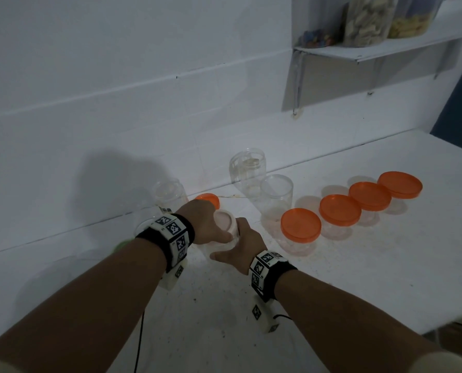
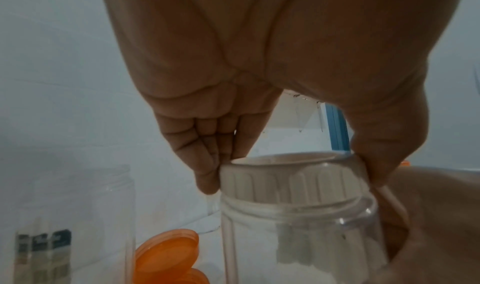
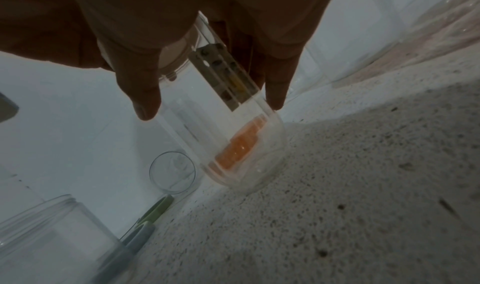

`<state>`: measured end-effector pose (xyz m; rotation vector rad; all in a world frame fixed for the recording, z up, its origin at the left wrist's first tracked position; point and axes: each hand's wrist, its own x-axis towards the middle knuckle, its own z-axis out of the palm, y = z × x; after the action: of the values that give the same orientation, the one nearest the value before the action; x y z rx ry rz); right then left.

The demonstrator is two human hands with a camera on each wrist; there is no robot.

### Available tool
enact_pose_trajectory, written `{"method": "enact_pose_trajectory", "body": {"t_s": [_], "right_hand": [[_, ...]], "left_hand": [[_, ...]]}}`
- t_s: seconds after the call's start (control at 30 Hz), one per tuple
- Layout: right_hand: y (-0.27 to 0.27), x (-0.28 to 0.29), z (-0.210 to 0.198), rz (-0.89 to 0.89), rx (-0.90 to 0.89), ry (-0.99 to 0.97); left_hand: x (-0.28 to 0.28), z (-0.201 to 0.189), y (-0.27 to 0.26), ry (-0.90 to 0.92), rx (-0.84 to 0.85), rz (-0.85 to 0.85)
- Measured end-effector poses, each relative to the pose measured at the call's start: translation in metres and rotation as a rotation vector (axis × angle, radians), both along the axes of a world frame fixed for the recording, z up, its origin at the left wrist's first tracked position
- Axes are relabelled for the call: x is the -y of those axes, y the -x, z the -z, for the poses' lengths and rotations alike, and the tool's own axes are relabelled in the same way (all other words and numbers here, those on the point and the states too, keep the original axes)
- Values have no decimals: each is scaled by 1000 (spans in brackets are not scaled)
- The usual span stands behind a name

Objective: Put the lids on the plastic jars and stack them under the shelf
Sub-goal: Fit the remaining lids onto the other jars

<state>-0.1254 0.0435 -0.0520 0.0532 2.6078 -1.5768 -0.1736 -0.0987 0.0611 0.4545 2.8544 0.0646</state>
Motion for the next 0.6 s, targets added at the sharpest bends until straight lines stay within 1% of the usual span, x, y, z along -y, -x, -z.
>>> {"method": "enact_pose_trajectory", "body": {"t_s": [0.1, 0.17, 0.23, 0.3, 0.37, 0.4, 0.43, 0.53, 0.6], "right_hand": [[1, 2, 0, 1, 2, -9], [0, 1, -5, 3, -6, -18], [0, -7, -15, 17, -20, -10], [1, -22, -31, 38, -82, 17], [4, -43, -55, 71, -188, 30], [7, -56, -71, 92, -252, 29], [11, -71, -86, 117, -304, 27], [31, -126, -130, 204, -401, -2], [50, -164, -144, 265, -426, -55]], "left_hand": [[4, 4, -2, -71, -18, 8], [9, 7, -3, -173, -3, 16], [14, 8, -8, -366, -11, -6], [18, 9, -12, -613, -129, -119], [20, 11, -14, -785, -271, -250], [21, 15, -13, -805, -298, -293], [19, 20, -12, -776, -296, -307], [11, 44, -1, -525, -215, -232], [2, 64, 5, -424, -137, -215]]}}
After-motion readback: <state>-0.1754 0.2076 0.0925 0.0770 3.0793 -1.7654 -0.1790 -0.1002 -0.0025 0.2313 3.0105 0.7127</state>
